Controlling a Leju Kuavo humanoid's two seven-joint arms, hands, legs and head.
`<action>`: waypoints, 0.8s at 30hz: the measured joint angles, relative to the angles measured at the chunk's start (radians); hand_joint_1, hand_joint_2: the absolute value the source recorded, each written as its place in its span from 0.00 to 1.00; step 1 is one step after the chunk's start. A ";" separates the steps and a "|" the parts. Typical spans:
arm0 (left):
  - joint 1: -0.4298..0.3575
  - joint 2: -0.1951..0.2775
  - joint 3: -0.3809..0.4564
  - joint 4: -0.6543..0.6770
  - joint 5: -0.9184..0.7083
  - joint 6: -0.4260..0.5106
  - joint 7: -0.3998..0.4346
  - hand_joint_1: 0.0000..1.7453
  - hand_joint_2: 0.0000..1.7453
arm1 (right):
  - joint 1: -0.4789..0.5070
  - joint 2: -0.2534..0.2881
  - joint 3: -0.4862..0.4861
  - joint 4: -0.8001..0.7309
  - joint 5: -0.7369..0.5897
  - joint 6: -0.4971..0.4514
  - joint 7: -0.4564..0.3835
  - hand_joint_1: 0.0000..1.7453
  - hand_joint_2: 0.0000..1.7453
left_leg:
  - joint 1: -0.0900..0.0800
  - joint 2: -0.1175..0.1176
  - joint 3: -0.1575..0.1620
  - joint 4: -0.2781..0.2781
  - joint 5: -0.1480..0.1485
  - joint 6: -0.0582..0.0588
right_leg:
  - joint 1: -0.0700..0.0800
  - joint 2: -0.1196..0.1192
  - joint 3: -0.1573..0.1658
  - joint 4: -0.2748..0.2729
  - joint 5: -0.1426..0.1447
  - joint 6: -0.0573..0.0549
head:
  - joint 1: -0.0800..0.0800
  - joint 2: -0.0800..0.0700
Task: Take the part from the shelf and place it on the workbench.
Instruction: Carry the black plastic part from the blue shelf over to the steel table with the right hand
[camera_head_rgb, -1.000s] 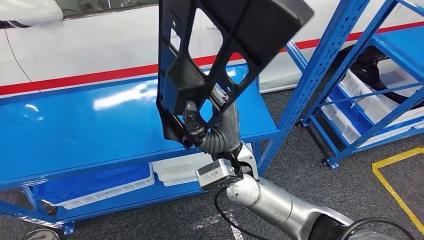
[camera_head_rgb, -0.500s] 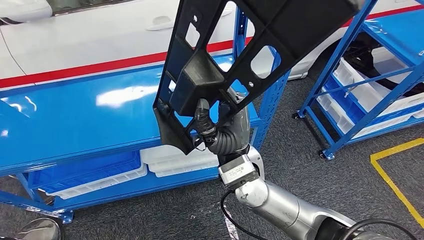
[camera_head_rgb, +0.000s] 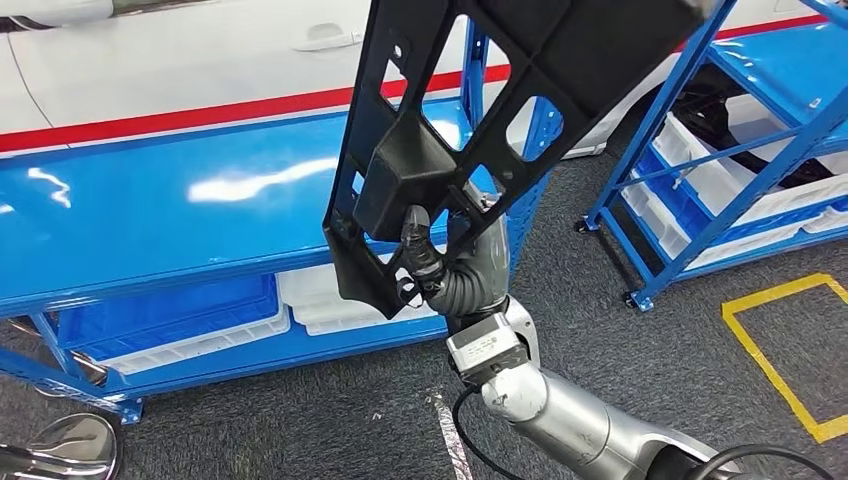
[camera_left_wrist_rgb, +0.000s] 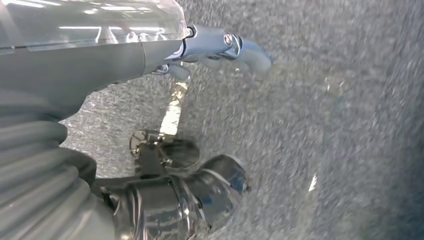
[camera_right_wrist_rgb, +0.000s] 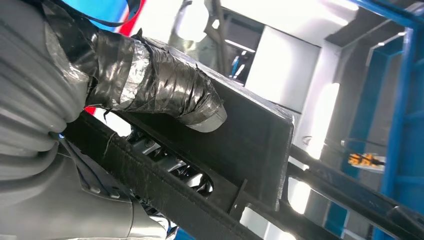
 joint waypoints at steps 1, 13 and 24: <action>-0.001 0.000 -0.004 0.000 -0.002 -0.001 0.001 0.00 1.00 | 0.002 -0.003 0.000 -0.001 0.000 0.001 0.003 1.00 1.00 | 0.007 0.001 -0.017 0.019 -0.002 -0.007 | -0.007 0.000 0.022 -0.019 0.033 0.010 | 0.000 0.000; 0.002 0.008 -0.020 0.000 -0.008 -0.016 0.002 0.00 1.00 | 0.020 -0.013 -0.013 -0.017 0.024 0.004 0.022 1.00 1.00 | 0.019 -0.004 -0.138 0.294 -0.175 -0.069 | -0.001 -0.005 0.065 -0.188 0.059 -0.048 | 0.012 0.000; 0.001 0.014 -0.032 0.000 0.021 -0.019 -0.034 0.00 1.00 | 0.030 -0.019 -0.017 -0.027 0.045 0.007 0.048 1.00 1.00 | -0.009 -0.013 0.077 0.000 -0.076 -0.017 | 0.009 -0.012 0.013 -0.227 0.142 -0.023 | 0.013 0.000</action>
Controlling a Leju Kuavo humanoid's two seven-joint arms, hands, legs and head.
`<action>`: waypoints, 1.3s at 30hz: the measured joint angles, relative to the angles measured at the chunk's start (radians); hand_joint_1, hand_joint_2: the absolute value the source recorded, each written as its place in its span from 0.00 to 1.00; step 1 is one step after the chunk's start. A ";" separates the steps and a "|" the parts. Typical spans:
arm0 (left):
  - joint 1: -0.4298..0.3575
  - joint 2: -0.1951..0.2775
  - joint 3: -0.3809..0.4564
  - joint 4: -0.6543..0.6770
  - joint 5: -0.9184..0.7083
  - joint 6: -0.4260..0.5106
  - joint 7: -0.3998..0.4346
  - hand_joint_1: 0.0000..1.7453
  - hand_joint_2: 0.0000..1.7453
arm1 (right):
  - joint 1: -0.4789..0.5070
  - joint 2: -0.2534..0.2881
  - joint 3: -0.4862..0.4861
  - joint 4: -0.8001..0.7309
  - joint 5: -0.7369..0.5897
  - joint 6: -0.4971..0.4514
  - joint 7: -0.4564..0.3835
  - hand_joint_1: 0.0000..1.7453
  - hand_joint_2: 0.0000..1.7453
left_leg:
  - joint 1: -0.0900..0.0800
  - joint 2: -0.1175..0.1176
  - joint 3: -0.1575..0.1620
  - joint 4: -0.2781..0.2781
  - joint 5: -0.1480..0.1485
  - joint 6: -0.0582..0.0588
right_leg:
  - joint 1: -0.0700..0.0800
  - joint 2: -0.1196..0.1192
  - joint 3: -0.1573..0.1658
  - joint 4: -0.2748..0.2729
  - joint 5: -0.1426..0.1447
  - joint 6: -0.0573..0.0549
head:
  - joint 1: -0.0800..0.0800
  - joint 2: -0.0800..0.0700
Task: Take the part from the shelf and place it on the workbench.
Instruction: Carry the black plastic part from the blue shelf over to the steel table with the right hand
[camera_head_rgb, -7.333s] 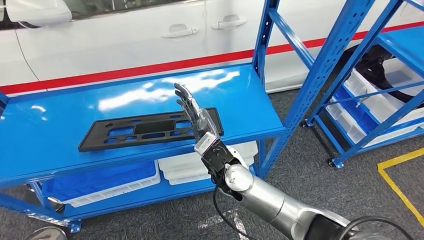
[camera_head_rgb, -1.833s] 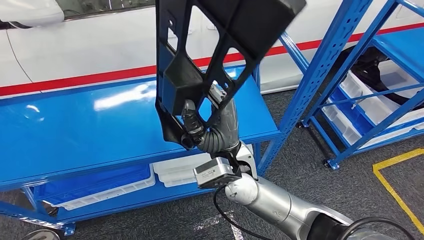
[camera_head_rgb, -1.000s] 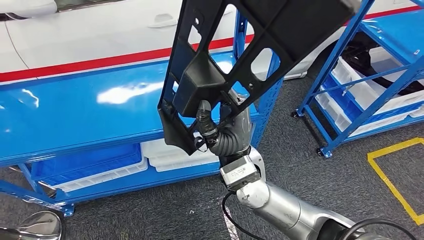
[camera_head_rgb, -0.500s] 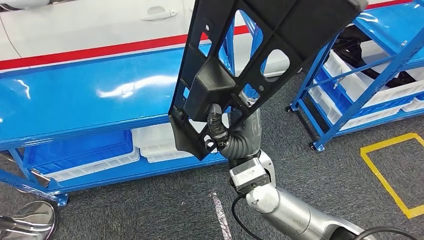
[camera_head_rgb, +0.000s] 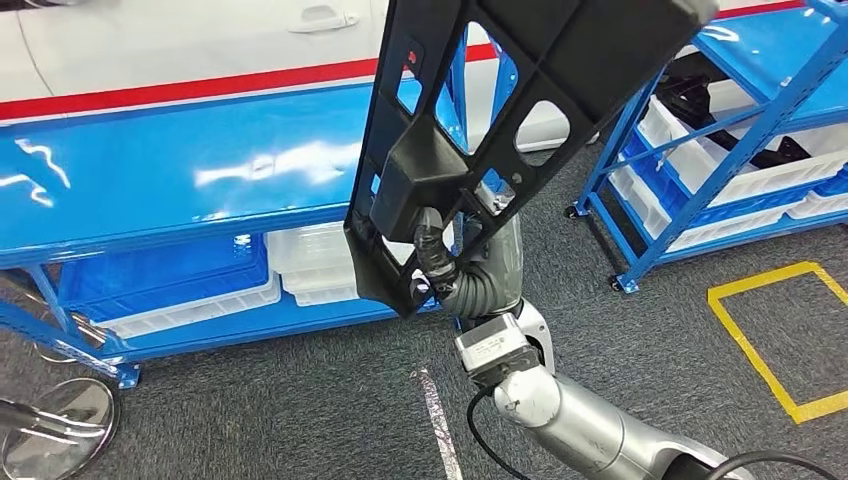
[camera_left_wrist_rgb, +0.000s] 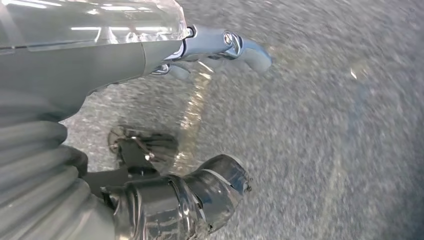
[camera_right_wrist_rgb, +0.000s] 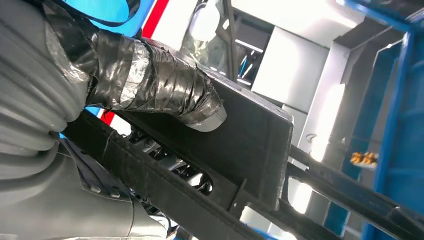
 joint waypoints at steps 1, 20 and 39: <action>0.002 0.000 0.000 0.000 0.005 0.009 0.002 0.00 1.00 | 0.000 -0.001 0.000 0.000 0.001 0.001 0.001 1.00 1.00 | 0.004 -0.001 -0.003 -0.010 0.014 0.003 | 0.001 0.002 -0.011 0.024 -0.024 0.003 | 0.003 0.000; 0.025 -0.006 0.000 0.000 0.038 0.087 0.039 0.00 1.00 | 0.001 0.012 0.003 0.031 -0.104 0.092 -0.062 1.00 1.00 | 0.022 -0.006 -0.232 0.296 -0.060 -0.070 | -0.016 -0.032 0.091 -0.005 -0.073 -0.022 | 0.000 0.000; 0.037 -0.034 0.000 0.000 0.071 0.103 0.072 0.00 1.00 | -0.004 0.038 0.026 0.084 -0.336 0.276 -0.194 1.00 1.00 | 0.012 -0.078 -0.131 0.036 0.101 -0.009 | -0.007 0.032 0.062 0.124 -0.133 0.011 | 0.006 0.000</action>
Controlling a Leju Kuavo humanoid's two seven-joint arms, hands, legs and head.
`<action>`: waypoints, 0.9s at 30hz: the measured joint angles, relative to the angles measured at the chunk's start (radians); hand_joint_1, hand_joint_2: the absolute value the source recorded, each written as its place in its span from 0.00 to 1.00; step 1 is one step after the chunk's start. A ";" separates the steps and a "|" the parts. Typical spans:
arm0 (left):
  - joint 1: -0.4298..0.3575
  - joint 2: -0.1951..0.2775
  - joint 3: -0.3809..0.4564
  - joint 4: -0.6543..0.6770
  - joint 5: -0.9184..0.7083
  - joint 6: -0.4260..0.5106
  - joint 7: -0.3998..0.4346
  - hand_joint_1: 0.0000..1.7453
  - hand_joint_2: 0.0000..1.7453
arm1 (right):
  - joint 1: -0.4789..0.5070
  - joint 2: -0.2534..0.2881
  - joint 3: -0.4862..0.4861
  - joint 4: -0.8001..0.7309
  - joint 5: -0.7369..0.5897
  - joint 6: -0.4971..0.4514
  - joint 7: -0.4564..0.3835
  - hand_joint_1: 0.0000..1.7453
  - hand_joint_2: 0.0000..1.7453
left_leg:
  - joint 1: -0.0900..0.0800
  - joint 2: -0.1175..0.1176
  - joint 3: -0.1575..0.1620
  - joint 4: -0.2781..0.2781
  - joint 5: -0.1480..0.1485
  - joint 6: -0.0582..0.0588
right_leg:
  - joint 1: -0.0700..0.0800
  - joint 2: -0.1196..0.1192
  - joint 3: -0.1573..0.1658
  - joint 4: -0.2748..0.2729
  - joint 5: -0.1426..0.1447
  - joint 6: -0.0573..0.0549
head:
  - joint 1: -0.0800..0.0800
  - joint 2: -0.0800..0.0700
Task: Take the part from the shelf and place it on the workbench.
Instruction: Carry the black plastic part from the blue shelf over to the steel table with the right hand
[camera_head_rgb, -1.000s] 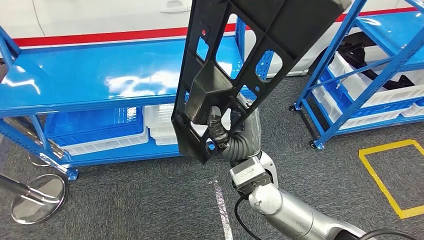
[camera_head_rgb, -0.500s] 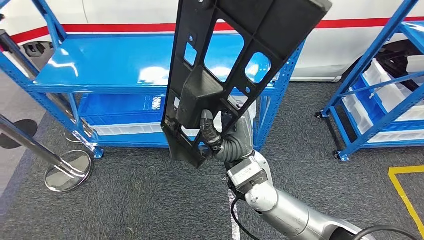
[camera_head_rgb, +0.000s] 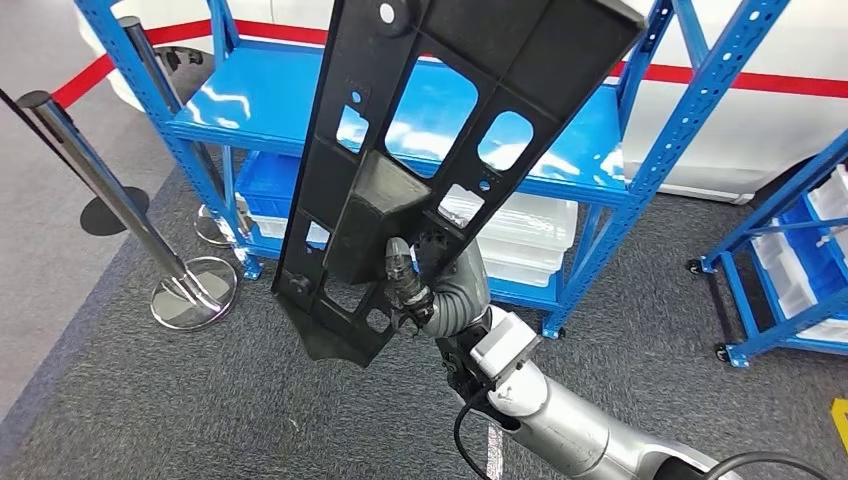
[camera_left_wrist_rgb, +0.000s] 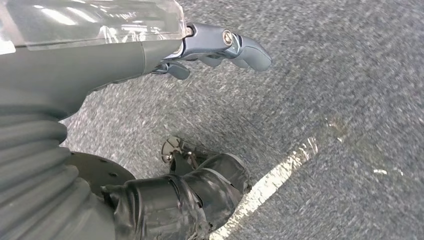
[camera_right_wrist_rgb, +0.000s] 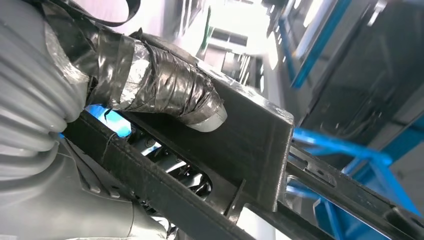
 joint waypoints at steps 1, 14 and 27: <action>-0.001 0.000 0.000 0.000 -0.002 -0.005 0.001 0.00 1.00 | 0.000 0.000 0.000 0.001 -0.009 0.011 -0.005 1.00 1.00 | -0.002 -0.014 -0.008 0.011 -0.001 -0.003 | -0.001 0.022 0.031 -0.062 0.019 -0.002 | -0.001 0.000; 0.005 0.005 -0.003 0.000 -0.009 -0.009 0.011 0.00 1.00 | 0.025 0.007 -0.001 0.003 -0.077 0.066 -0.039 1.00 1.00 | 0.014 0.084 -0.118 0.238 -0.087 -0.067 | -0.011 -0.089 0.061 -0.140 0.047 -0.030 | -0.017 0.000; -0.005 0.013 -0.005 0.000 -0.009 -0.021 0.003 0.00 1.00 | 0.036 0.006 -0.017 -0.006 -0.120 0.123 -0.058 1.00 1.00 | -0.001 0.056 0.025 -0.042 0.014 0.004 | 0.000 -0.023 -0.042 0.096 -0.076 0.004 | -0.009 0.000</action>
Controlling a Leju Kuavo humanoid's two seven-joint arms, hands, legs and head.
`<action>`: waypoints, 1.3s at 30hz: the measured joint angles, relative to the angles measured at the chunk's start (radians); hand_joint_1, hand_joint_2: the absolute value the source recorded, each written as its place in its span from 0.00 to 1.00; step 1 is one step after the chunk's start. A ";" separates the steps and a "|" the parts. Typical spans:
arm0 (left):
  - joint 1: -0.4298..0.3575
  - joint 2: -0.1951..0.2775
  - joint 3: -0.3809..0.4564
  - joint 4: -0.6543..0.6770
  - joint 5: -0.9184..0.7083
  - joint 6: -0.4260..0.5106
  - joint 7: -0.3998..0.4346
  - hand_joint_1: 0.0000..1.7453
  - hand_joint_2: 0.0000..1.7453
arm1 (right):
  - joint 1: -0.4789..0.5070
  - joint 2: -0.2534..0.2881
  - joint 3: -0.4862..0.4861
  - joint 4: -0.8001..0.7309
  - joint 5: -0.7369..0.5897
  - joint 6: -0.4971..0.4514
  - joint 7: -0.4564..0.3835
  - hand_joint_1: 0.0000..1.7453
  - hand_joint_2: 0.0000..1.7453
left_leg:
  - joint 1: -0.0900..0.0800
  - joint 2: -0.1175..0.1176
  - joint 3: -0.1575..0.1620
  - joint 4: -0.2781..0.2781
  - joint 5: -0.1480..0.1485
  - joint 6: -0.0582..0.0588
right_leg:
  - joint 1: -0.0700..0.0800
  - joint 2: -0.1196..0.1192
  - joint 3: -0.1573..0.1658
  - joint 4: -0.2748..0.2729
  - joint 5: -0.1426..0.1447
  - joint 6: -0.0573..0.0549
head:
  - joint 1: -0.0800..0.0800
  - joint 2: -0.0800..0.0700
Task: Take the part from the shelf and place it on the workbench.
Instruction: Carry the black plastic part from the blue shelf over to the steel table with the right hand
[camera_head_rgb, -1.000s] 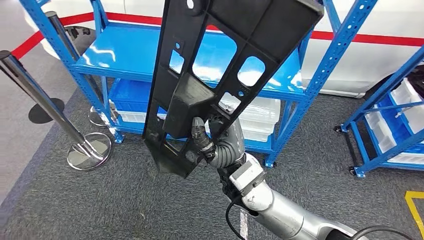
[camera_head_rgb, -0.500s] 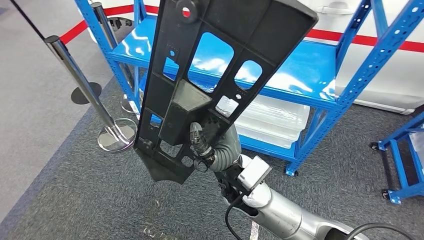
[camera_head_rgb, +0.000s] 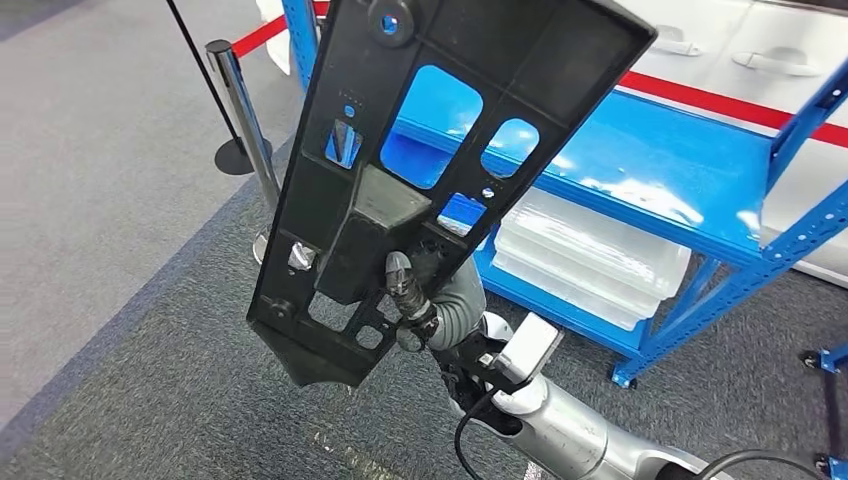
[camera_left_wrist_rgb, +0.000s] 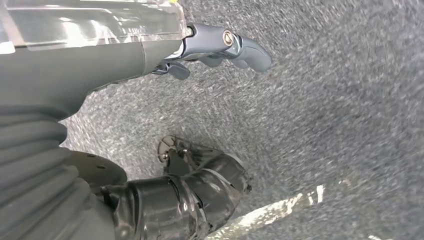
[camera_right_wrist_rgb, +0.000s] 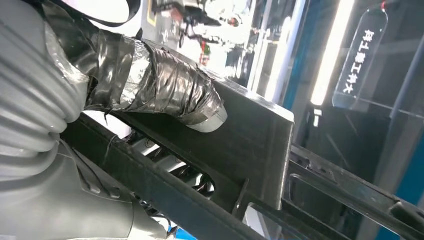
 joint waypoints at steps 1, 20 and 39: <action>0.000 0.000 0.000 0.000 0.000 0.000 0.000 0.00 1.00 | 0.003 0.000 -0.001 0.000 0.000 0.000 0.000 1.00 1.00 | 0.000 -0.016 -0.002 0.004 -0.001 0.000 | 0.001 0.002 -0.012 0.019 0.005 0.000 | 0.000 0.000; -0.005 0.003 0.000 0.000 0.023 0.016 -0.015 0.00 1.00 | 0.002 0.000 -0.010 -0.002 -0.003 0.027 0.009 1.00 1.00 | -0.006 0.069 -0.081 0.119 -0.014 -0.032 | -0.001 -0.082 0.114 -0.235 0.110 -0.029 | -0.012 0.000; -0.006 0.002 -0.001 0.000 0.024 0.017 -0.009 0.00 1.00 | -0.001 0.000 -0.010 0.011 -0.004 0.031 0.011 1.00 1.00 | 0.004 -0.114 -0.054 0.073 -0.020 -0.027 | -0.014 0.057 0.071 -0.208 0.127 -0.004 | -0.005 0.000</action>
